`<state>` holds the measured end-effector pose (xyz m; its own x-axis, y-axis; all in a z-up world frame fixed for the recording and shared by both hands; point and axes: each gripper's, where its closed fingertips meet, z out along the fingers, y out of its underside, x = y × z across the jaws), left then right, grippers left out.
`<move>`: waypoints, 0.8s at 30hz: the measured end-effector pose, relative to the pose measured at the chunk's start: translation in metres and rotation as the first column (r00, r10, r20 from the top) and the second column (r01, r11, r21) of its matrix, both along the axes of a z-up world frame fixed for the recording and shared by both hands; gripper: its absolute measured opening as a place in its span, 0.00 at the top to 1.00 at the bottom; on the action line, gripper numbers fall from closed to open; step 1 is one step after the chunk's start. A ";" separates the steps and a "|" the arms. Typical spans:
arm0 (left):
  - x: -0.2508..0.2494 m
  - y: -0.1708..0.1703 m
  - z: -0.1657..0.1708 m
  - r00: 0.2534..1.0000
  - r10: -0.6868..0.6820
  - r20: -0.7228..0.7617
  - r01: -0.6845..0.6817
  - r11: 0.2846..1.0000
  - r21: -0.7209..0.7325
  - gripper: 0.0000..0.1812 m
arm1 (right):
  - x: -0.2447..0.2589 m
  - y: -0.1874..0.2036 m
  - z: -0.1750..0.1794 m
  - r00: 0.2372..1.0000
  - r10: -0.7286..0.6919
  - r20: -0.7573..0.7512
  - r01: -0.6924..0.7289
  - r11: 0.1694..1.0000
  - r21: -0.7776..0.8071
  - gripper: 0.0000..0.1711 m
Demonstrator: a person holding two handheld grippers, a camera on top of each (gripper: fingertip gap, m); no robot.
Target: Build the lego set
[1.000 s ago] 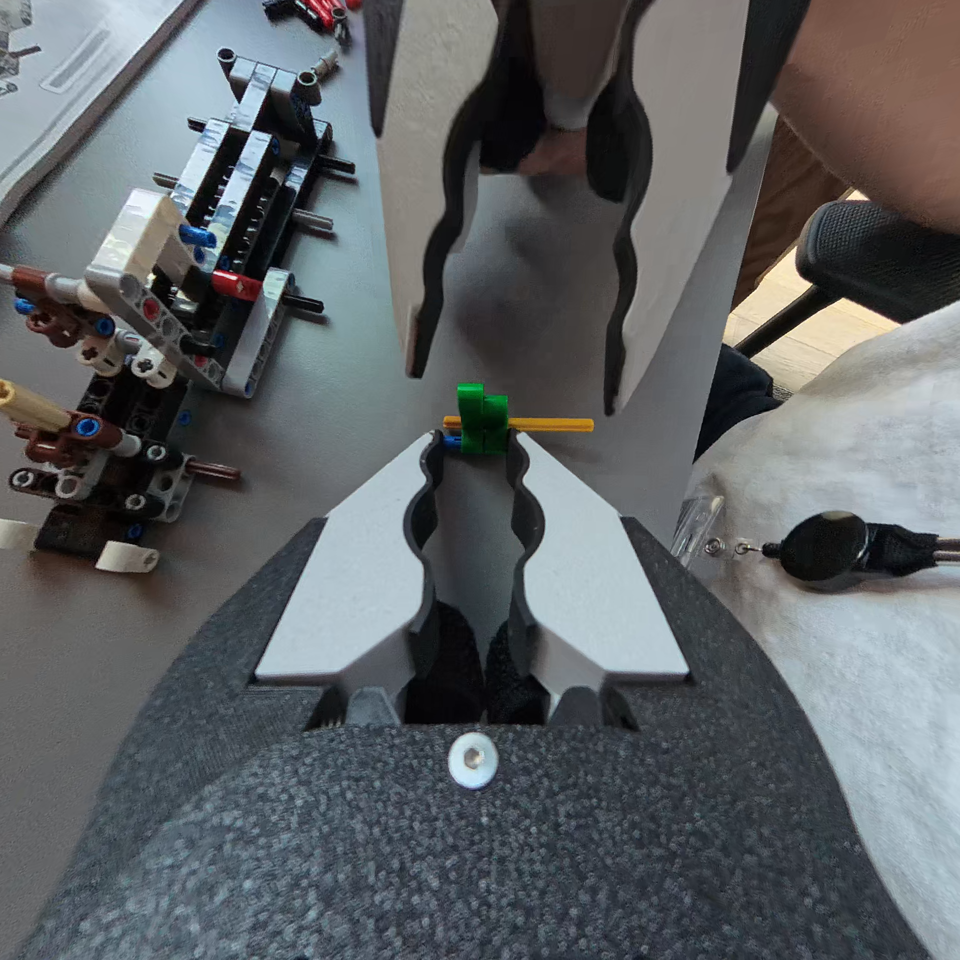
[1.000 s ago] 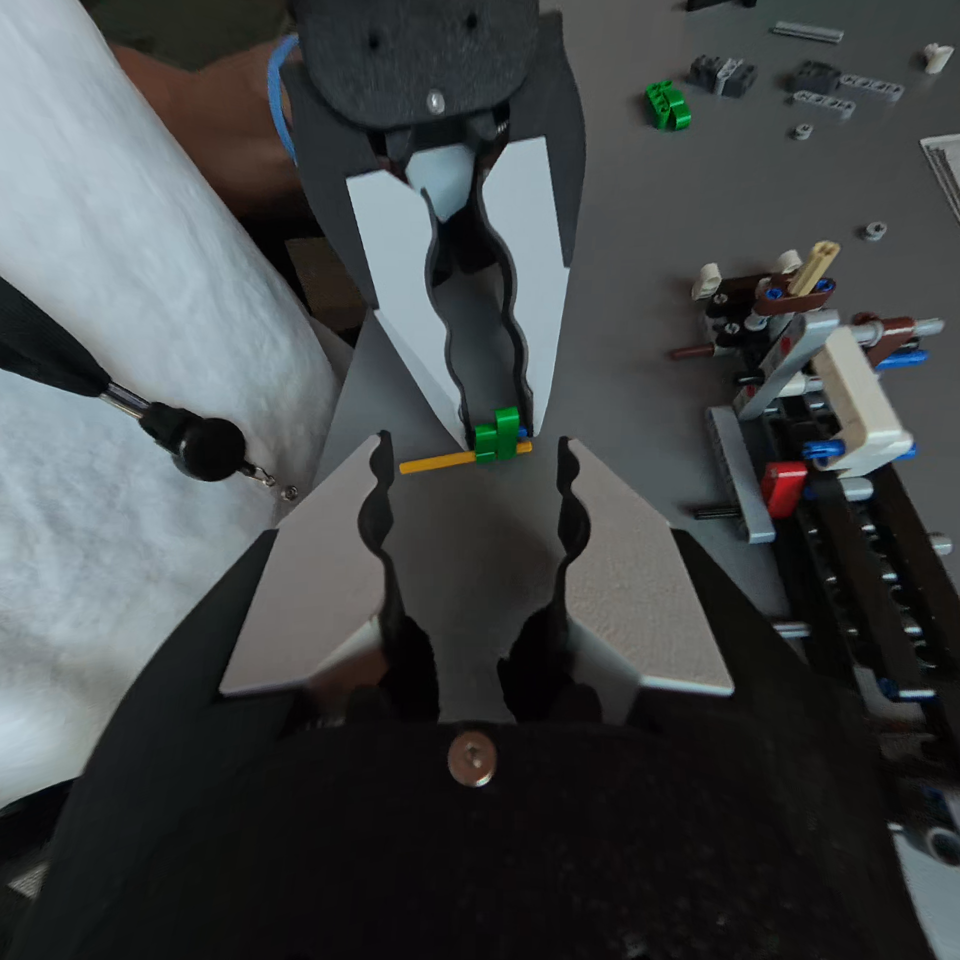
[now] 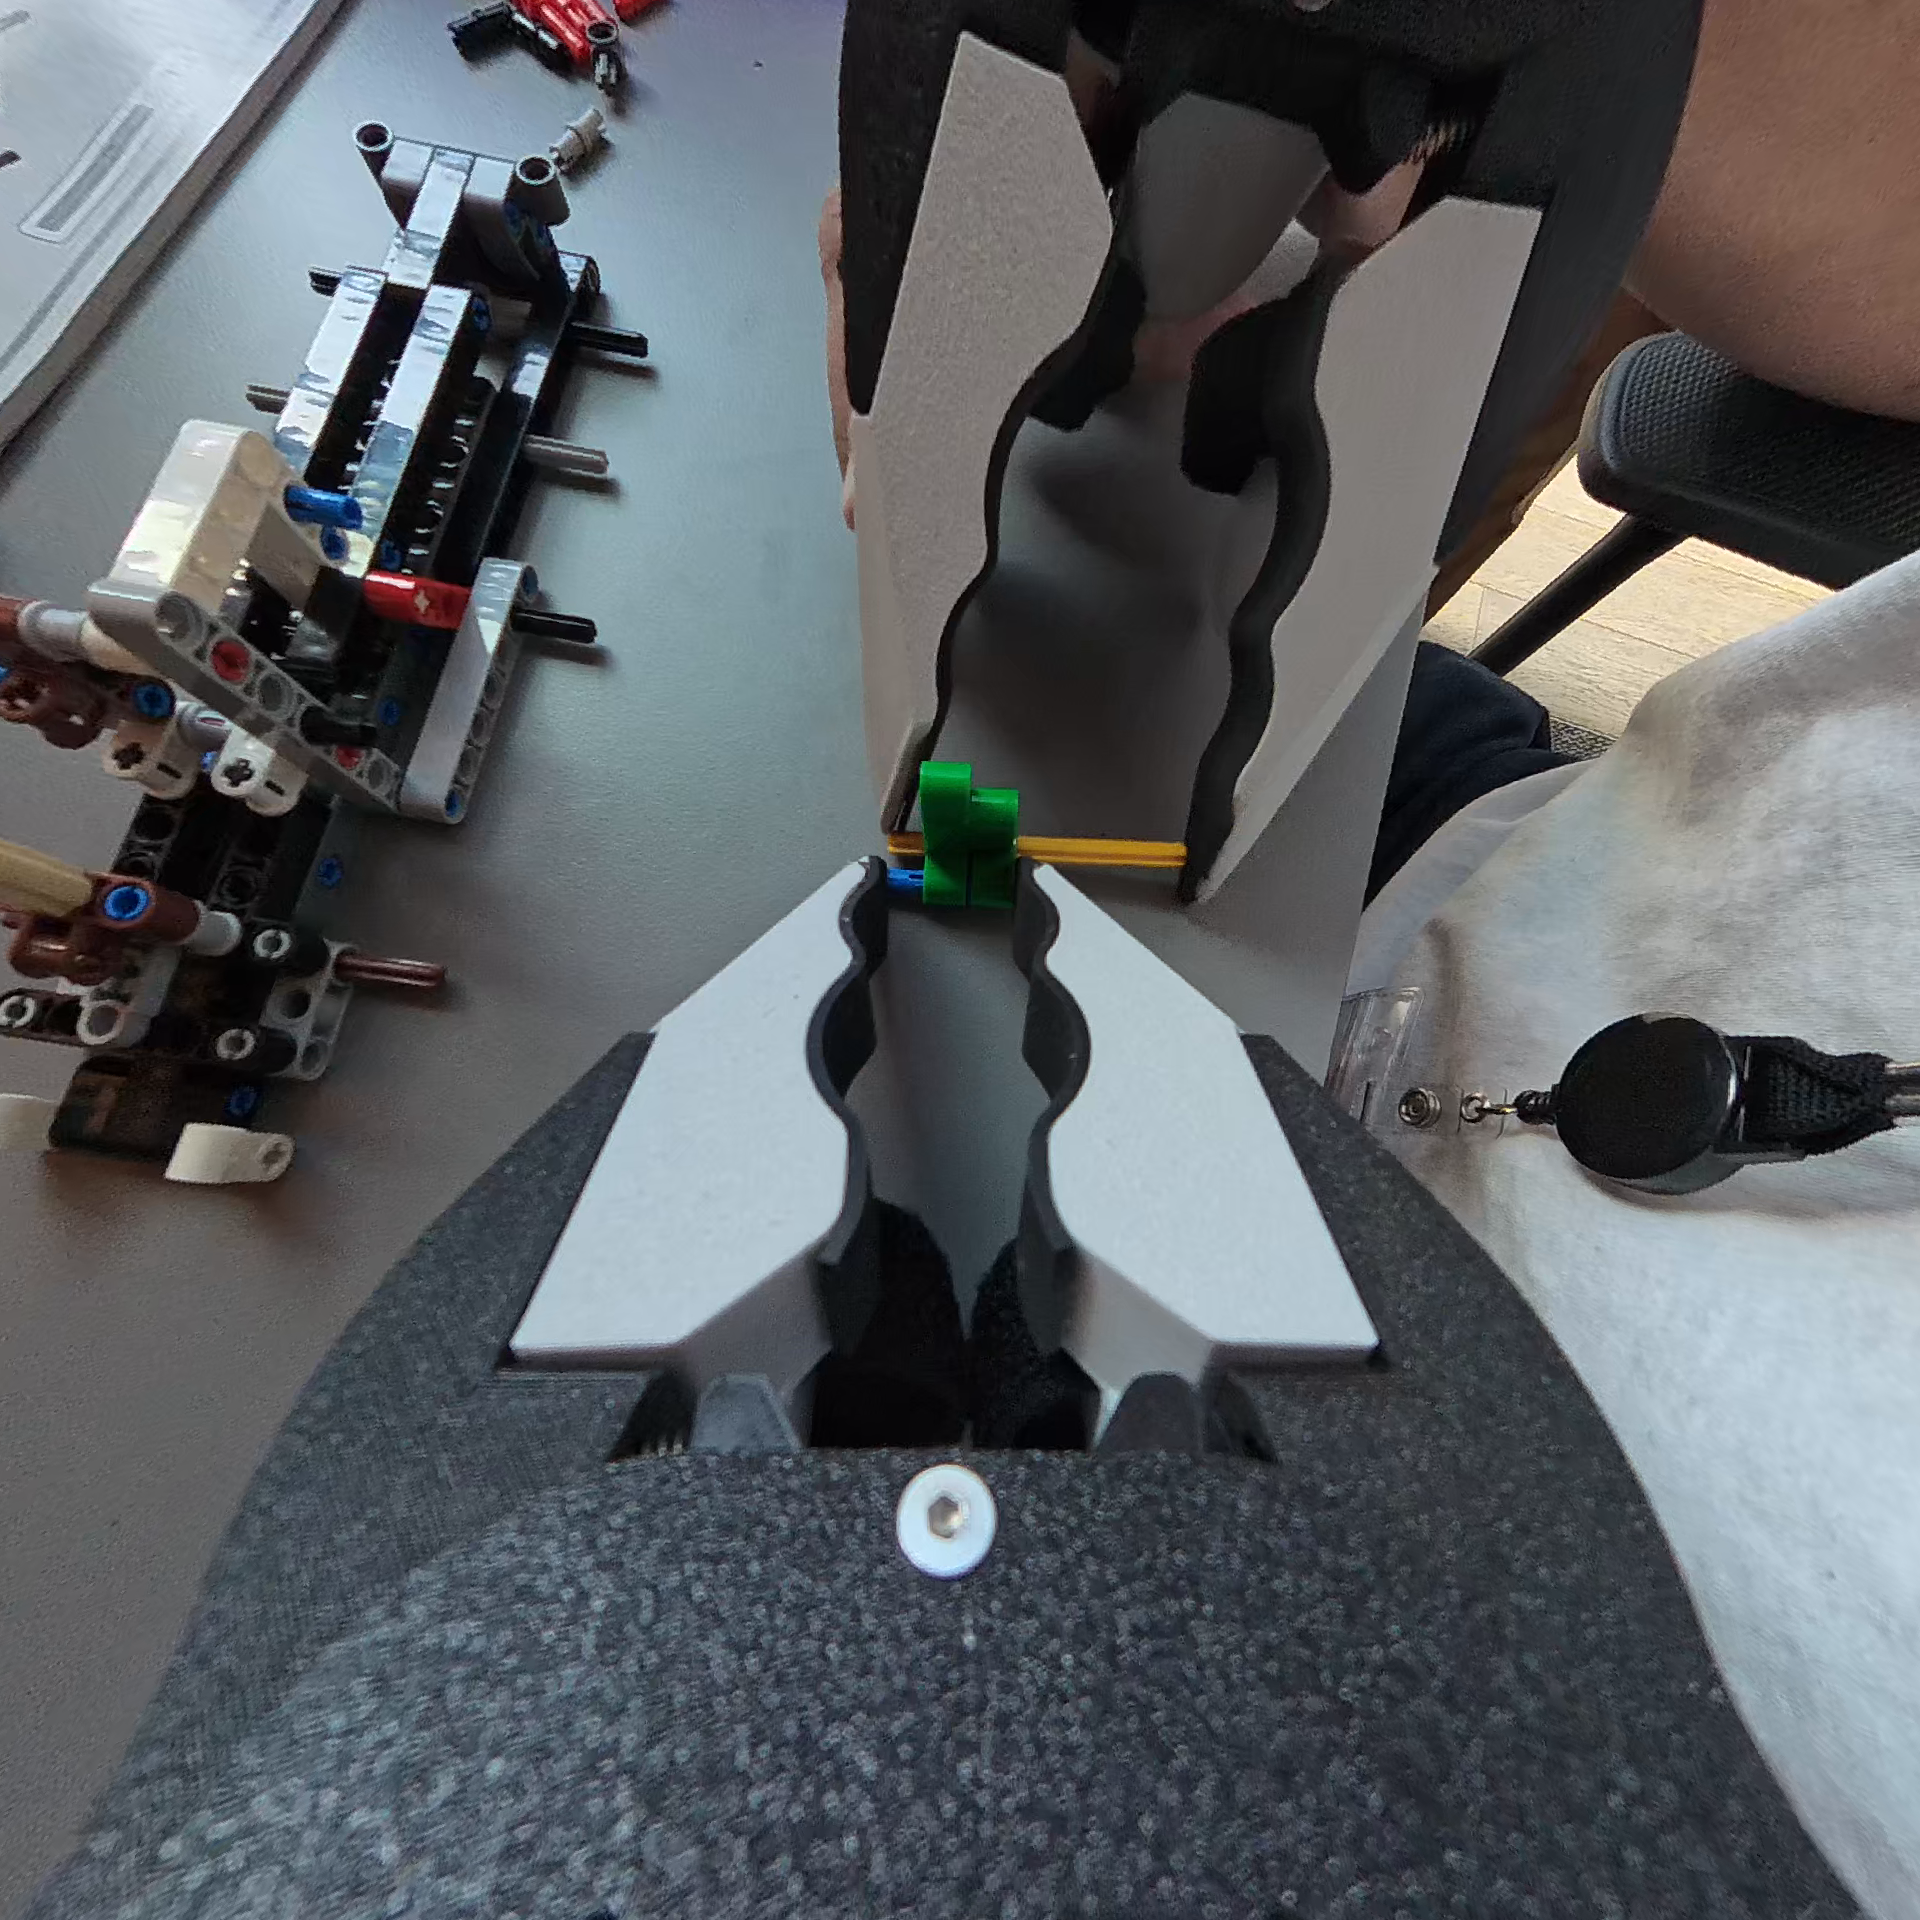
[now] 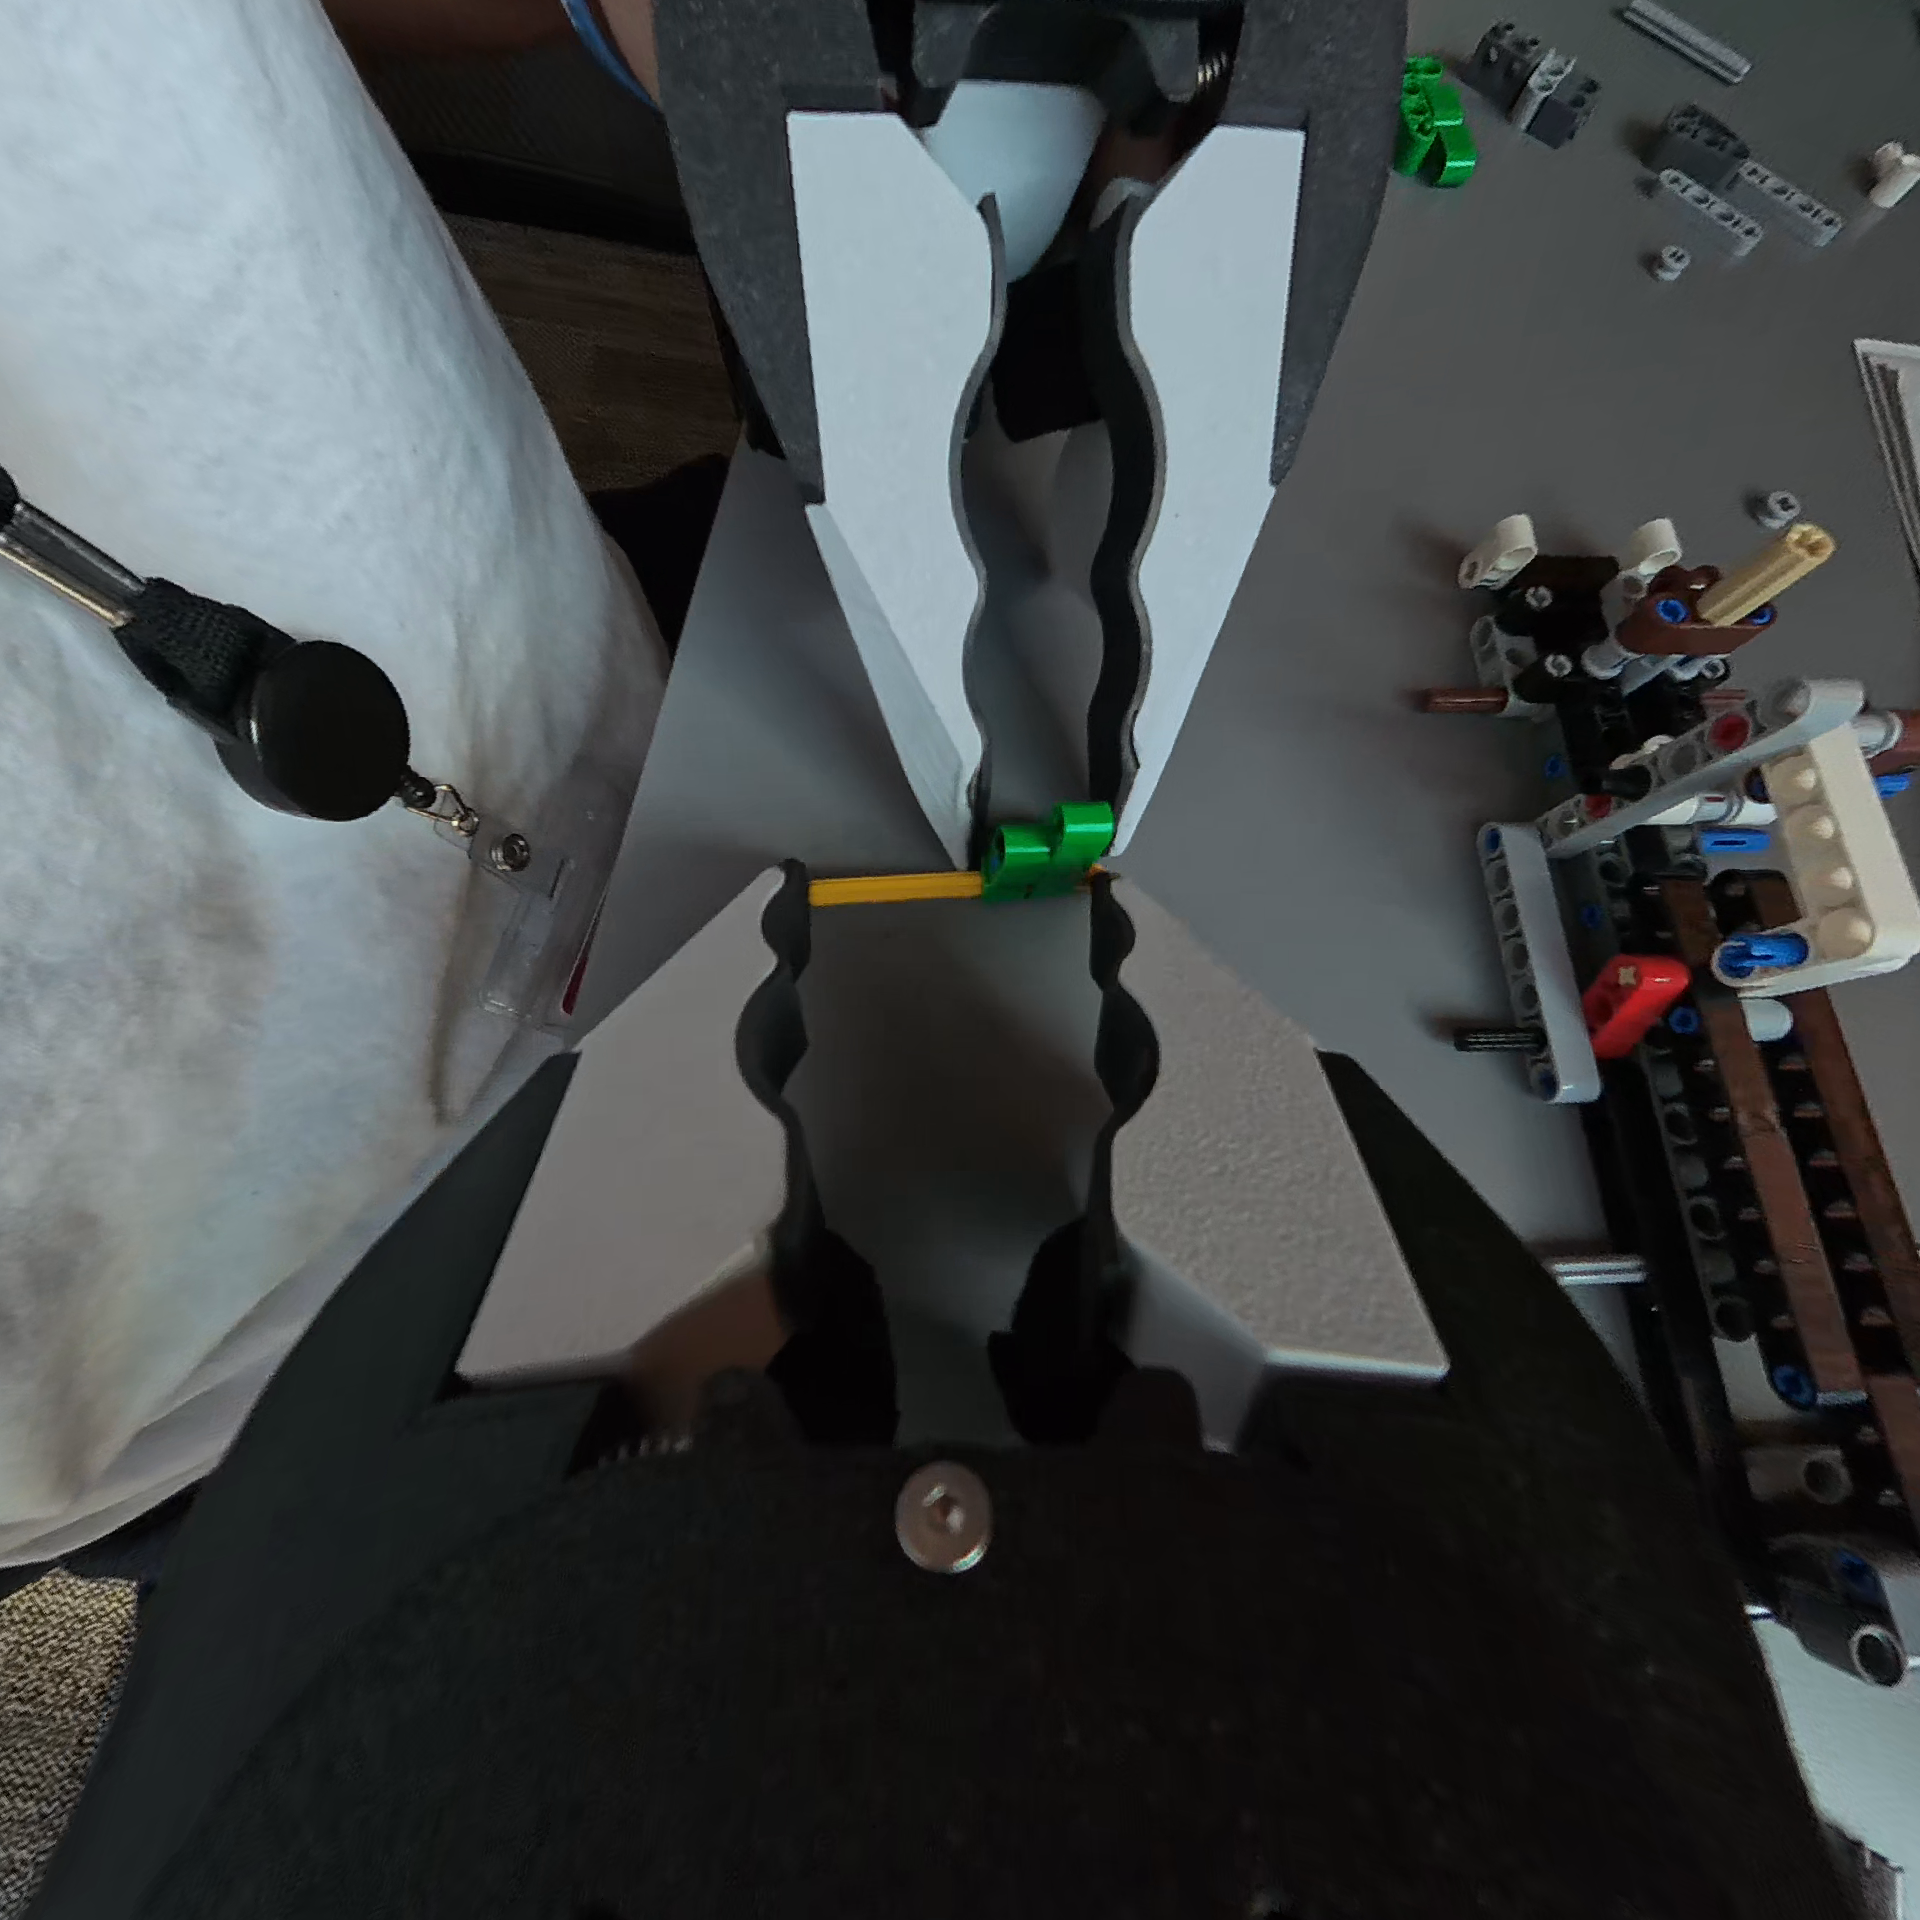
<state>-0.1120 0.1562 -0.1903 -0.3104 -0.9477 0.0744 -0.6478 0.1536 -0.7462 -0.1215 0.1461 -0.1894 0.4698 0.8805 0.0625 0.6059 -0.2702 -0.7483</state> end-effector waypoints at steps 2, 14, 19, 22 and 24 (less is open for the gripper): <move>0.000 0.000 0.000 1.000 0.000 0.002 0.000 1.000 0.009 0.87 | 0.000 0.000 0.000 1.000 -0.001 -0.003 0.001 1.000 -0.010 0.69; 0.000 0.001 0.000 1.000 0.003 0.013 -0.004 0.999 0.050 0.87 | 0.001 0.000 0.000 1.000 -0.005 -0.006 0.005 1.000 -0.015 0.69; 0.000 0.006 0.001 0.999 0.034 0.013 -0.034 0.998 0.051 0.88 | 0.002 0.000 0.008 0.998 -0.019 -0.068 0.017 0.999 -0.028 0.68; -0.005 0.009 0.005 0.999 0.049 0.020 -0.050 0.999 0.011 0.88 | 0.004 0.003 0.030 0.970 -0.066 -0.234 0.055 0.997 -0.053 0.70; -0.010 0.020 0.014 0.996 0.084 0.030 -0.083 0.996 -0.018 0.87 | 0.011 0.010 0.048 0.937 -0.122 -0.327 0.106 0.992 -0.066 0.70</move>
<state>-0.1222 0.1764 -0.1762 -0.2325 -0.9692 0.0817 -0.6346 0.0875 -0.7679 -0.1105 0.1560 -0.1416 0.5542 0.8183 -0.1527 0.2903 -0.3620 -0.8858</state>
